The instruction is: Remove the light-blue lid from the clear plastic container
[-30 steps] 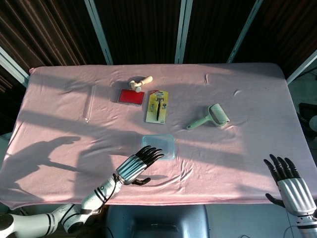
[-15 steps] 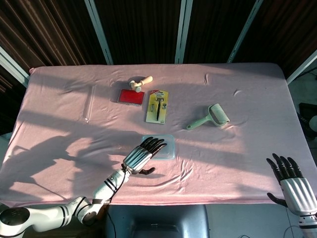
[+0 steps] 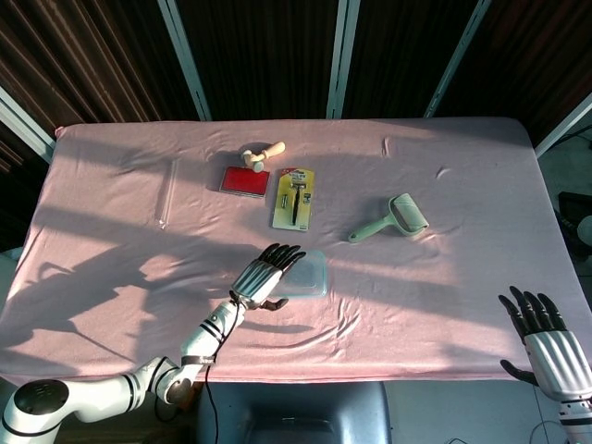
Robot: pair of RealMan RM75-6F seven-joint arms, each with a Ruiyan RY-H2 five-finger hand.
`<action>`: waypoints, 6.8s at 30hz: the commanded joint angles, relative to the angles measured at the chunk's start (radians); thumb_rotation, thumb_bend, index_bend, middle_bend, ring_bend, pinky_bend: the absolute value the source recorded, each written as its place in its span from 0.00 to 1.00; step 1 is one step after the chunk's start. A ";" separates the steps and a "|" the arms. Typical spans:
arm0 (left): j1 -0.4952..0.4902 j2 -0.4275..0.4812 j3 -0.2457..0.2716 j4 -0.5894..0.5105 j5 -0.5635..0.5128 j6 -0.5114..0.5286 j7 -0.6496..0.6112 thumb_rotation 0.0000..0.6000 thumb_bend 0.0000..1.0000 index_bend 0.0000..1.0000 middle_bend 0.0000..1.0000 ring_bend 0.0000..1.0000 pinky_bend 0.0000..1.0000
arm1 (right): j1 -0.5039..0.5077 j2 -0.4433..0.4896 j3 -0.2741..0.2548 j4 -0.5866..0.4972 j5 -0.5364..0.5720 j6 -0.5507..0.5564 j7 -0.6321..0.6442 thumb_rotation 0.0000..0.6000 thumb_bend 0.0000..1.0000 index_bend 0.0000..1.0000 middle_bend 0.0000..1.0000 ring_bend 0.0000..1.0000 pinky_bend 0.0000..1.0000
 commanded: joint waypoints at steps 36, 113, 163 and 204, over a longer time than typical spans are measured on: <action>-0.019 -0.065 0.047 0.006 -0.145 0.005 0.142 1.00 0.30 0.00 0.68 0.57 0.38 | 0.220 -0.138 0.025 -0.030 -0.162 -0.215 -0.201 1.00 0.16 0.16 0.00 0.00 0.00; -0.013 -0.036 0.080 -0.056 -0.161 0.010 0.184 1.00 0.30 0.00 0.70 0.59 0.41 | 0.543 -0.595 0.145 0.154 0.021 -0.320 -0.308 1.00 0.40 0.62 0.05 0.00 0.00; 0.029 -0.012 0.073 -0.014 0.004 0.134 -0.060 1.00 0.33 0.00 0.00 0.00 0.00 | 0.567 -0.545 0.114 0.175 -0.092 -0.152 -0.269 1.00 0.64 0.81 0.21 0.05 0.00; 0.199 0.257 0.265 -0.174 0.217 0.313 -0.160 1.00 0.33 0.00 0.00 0.00 0.00 | 0.458 -0.465 0.025 0.416 0.042 -0.298 -0.182 1.00 0.28 0.01 0.01 0.00 0.00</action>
